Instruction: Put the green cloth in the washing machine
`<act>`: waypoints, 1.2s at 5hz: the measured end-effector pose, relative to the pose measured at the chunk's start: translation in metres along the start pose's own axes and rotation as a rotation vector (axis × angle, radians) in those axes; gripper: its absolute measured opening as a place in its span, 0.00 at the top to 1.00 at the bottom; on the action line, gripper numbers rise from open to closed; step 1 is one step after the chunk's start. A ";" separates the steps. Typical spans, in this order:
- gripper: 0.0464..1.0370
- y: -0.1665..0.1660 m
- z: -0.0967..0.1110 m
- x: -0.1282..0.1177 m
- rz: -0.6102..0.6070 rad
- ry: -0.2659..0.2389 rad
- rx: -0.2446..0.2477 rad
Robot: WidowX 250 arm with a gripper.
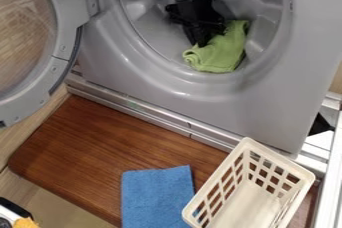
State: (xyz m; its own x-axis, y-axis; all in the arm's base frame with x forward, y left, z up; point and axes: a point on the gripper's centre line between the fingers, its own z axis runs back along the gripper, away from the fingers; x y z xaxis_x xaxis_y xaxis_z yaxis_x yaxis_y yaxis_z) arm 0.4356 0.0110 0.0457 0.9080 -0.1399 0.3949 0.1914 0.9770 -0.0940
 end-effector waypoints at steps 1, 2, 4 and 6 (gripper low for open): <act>0.76 -0.003 -0.002 -0.004 0.008 0.013 -0.010; 0.47 -0.010 0.000 -0.011 0.007 0.015 -0.015; 0.02 -0.031 0.013 -0.017 -0.036 0.019 -0.024; 0.03 -0.032 0.028 -0.021 -0.040 0.010 -0.007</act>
State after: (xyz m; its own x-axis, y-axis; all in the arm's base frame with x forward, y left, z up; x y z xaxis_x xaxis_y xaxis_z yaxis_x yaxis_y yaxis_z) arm 0.4002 -0.0133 0.0660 0.9034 -0.1808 0.3889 0.2306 0.9693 -0.0851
